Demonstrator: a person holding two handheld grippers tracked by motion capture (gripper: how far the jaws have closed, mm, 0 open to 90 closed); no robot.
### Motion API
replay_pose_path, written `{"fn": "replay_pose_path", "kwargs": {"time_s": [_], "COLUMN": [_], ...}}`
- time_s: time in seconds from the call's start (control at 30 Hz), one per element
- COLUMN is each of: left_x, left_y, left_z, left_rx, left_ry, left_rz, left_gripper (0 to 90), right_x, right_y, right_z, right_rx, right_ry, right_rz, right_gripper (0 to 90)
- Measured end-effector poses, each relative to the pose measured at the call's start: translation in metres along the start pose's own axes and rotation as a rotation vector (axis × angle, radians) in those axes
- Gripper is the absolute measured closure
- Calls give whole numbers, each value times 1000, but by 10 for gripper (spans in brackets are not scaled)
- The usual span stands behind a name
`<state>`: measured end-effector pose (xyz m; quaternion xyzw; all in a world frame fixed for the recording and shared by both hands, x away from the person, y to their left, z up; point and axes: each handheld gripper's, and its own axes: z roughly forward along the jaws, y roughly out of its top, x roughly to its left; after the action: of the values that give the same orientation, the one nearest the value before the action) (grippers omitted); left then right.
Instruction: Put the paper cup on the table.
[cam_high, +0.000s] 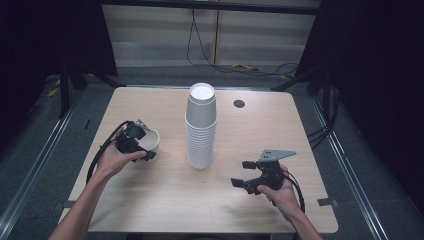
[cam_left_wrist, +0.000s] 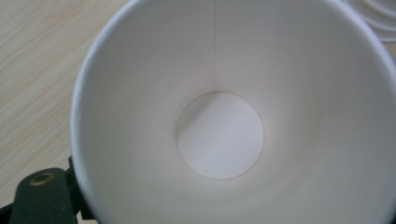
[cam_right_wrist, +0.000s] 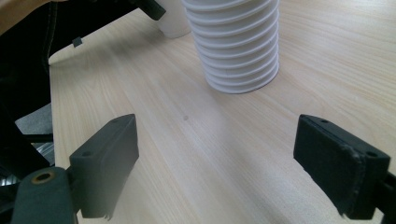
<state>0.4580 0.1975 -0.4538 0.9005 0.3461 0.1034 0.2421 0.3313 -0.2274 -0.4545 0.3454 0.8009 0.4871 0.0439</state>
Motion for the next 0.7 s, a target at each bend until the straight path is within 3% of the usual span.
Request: {"fn": "replay_pose_path", "kwargs": {"time_s": [0.17, 0.33, 0.47, 0.6, 0.7], "left_x": [4, 4, 4, 6, 6], "left_y": [-8, -14, -19, -29, -37], "left_z": [0, 2, 6, 6, 5], "left_rx": [-45, -75, -71, -113, -122], "left_ry": [-27, -14, -21, -52, -54], "left_rz": [-2, 7, -3, -45, -49], "left_gripper": [146, 151, 157, 157, 157], "right_x": [1, 0, 0, 1, 0], "right_y": [0, 0, 0, 0, 0], "right_z": [-1, -1, -1, -1, -2], "right_rx": [-2, 2, 1, -4, -3], "right_ry": [5, 1, 0, -1, -4], "right_rz": [1, 4, 0, 1, 1], "right_gripper": [141, 141, 141, 141, 141]}}
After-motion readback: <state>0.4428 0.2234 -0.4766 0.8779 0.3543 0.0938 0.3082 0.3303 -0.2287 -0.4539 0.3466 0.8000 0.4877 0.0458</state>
